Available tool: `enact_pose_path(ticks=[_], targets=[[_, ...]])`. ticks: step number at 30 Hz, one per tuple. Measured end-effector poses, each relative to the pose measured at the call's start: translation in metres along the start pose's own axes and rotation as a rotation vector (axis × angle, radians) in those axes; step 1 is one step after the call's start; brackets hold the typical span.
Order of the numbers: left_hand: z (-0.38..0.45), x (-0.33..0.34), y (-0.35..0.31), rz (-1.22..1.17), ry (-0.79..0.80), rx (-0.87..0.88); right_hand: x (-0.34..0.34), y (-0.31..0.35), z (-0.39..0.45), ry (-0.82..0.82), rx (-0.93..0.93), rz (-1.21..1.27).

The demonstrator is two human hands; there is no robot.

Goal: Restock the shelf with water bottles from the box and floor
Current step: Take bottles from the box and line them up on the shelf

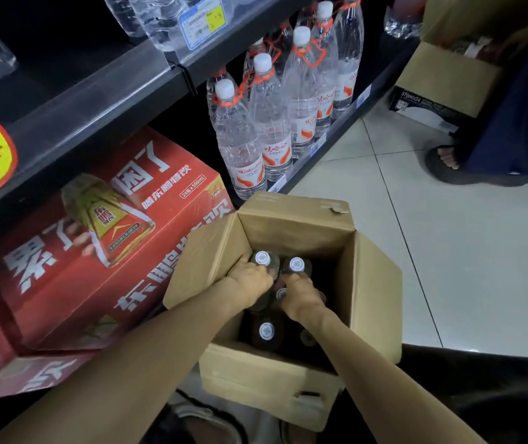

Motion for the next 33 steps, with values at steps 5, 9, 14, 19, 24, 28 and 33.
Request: enact_pose_path(ticks=[5,9,14,19,24,28,33], targets=[[-0.005,0.005,-0.003,-0.028,-0.023,0.03,0.007,0.002,-0.007,-0.061,0.031,0.116],[-0.016,-0.003,0.0,-0.083,-0.03,0.028,0.008,0.005,-0.011,-0.108,0.059,0.162],[-0.037,-0.02,0.016,-0.102,-0.053,0.046,-0.014,0.016,-0.025,-0.094,0.034,0.084],[-0.066,-0.03,0.027,-0.097,-0.151,0.077,-0.031,0.032,-0.05,-0.119,-0.074,-0.042],[-0.098,-0.04,0.04,-0.244,-0.221,0.085,-0.054,0.045,-0.082,-0.151,-0.095,-0.086],[-0.128,-0.056,0.054,-0.366,-0.228,0.088,-0.074,0.061,-0.112,-0.209,-0.134,-0.134],[-0.164,-0.08,0.068,-0.501,-0.335,0.052,-0.106,0.088,-0.146,-0.263,-0.196,-0.213]])
Point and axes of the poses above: each hand's wrist, its own z-axis towards the middle knuckle, its own x-axis out of the palm, y = z × x, the point moved 2 cm from there along z, towards the middle knuckle, and after that the axes turned 5 degrees about z, right-handed, at the moved point
